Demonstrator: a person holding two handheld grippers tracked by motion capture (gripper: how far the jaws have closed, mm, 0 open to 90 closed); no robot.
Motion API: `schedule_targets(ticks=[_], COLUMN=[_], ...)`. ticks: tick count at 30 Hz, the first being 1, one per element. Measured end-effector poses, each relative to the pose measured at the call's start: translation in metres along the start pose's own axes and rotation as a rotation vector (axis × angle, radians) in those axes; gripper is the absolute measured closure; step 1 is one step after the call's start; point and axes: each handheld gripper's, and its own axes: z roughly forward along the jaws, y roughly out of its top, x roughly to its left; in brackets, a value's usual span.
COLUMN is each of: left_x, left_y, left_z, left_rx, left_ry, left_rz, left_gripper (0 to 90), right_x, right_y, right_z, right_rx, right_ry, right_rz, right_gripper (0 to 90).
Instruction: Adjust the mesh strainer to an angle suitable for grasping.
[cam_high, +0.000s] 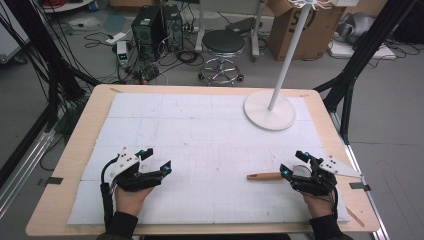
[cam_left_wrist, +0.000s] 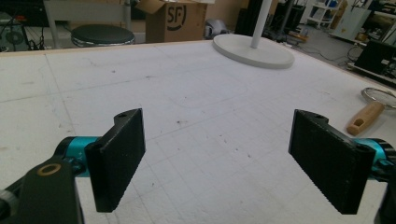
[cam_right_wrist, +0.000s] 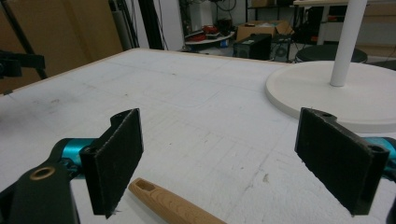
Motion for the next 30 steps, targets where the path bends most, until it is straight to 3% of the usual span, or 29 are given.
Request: schedule_targets(ticks=[10, 11, 13, 16, 18, 24, 30], left_x=[-0.001, -0.001, -0.001, -0.001, -0.002, -0.002, -0.002], left_y=[0.0, 0.0, -0.001, -0.001, -0.001, -0.001, -0.001], left_z=[0.0, 0.001, 0.001, 0.001, 0.001, 0.001, 0.001], left_rx=[0.004, 0.004, 0.004, 0.004, 0.003, 0.0, -0.001], left_ry=[0.002, 0.002, 0.003, 0.001, 0.0, 0.003, 0.003], left_rz=[0.005, 0.005, 0.008, 0.006, 0.01, 0.01, 0.015], left_gripper=[19.2, 19.2, 19.2, 19.2, 19.2, 19.2, 19.2], right_x=[0.005, 0.006, 0.006, 0.008, 0.008, 0.014, 0.02], right_y=[0.001, 0.002, 0.002, 0.002, 0.002, -0.005, -0.007], right_z=[0.003, 0.003, 0.005, 0.009, 0.011, 0.028, 0.034], right_rx=[0.023, 0.028, 0.036, 0.071, 0.09, 0.235, 0.281], right_ry=[0.06, 0.063, 0.085, 0.118, 0.134, 0.224, 0.281], right_rz=[0.014, 0.025, 0.046, 0.051, 0.053, 0.067, 0.039], right_gripper=[16.3, 19.5, 36.9, 49.5, 53.0, 70.6, 84.6])
